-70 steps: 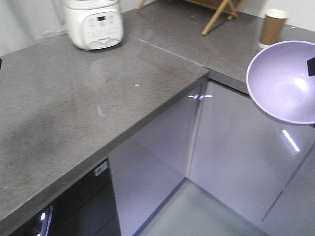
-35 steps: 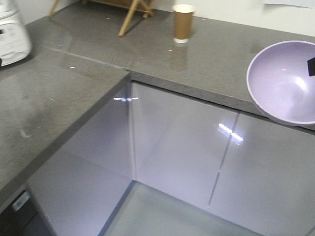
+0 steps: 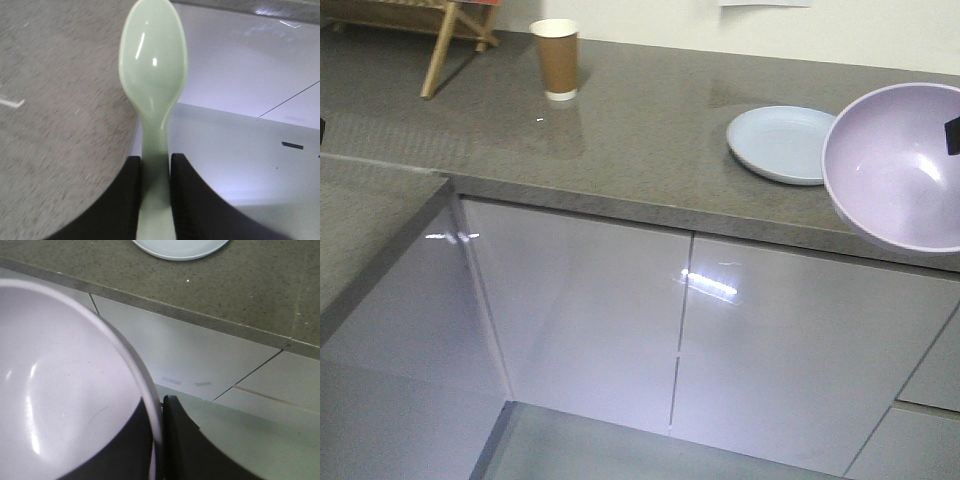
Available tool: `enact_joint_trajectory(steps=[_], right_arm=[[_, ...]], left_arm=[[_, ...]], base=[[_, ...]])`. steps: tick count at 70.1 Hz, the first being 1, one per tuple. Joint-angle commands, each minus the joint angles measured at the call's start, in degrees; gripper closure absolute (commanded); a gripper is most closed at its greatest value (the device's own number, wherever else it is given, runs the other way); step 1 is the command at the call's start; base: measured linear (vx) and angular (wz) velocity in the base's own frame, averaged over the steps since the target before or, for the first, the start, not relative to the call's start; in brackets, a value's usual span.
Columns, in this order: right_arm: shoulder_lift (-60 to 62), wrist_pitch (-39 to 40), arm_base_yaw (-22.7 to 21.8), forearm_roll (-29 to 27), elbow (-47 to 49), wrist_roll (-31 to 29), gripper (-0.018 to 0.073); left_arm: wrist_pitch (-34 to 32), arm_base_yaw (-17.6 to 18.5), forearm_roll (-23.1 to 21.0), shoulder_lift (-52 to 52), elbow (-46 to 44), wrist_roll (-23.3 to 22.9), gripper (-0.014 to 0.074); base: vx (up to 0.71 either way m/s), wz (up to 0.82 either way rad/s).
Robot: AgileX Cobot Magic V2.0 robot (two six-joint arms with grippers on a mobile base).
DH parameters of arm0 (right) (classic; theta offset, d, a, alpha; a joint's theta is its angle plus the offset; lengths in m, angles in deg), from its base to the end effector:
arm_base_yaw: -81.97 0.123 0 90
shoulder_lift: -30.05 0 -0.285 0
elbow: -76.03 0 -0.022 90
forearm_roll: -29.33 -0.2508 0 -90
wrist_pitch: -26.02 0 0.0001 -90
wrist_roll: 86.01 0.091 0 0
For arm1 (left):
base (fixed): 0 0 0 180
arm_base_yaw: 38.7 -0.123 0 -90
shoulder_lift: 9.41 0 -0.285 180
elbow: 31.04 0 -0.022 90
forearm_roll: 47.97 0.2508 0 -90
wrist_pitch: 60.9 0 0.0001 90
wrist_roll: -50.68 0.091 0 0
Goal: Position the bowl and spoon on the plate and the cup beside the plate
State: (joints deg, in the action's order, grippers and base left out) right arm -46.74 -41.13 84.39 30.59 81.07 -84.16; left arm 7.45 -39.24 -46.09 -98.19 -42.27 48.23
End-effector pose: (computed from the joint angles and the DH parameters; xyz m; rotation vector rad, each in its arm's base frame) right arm 0.2258 0.0077 0.4313 -0.0132 2.4239 0.0054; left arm 0.2850 0.0055 0.4081 -0.0629 2.5451 0.0305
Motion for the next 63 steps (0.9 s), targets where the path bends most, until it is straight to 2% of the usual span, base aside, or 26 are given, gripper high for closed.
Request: enact_joint_trajectory(steps=[1, 25, 63], right_arm=[[1.17, 2.92, -0.34, 0.10, 1.45, -0.10, 0.0566], [1.17, 2.92, -0.34, 0.10, 1.45, -0.10, 0.0566], [1.17, 2.92, -0.34, 0.10, 1.45, -0.10, 0.0566]], left_arm=[[-2.89, 0.29, -0.17, 1.87, -1.74, -0.21, 0.0603], [-2.89, 0.29, -0.17, 1.87, -1.74, -0.21, 0.0603], [-2.89, 0.29, -0.17, 1.87, -1.74, -0.21, 0.0603]], base=[[0.12, -0.36], [0.13, -0.24], [0.17, -0.05]])
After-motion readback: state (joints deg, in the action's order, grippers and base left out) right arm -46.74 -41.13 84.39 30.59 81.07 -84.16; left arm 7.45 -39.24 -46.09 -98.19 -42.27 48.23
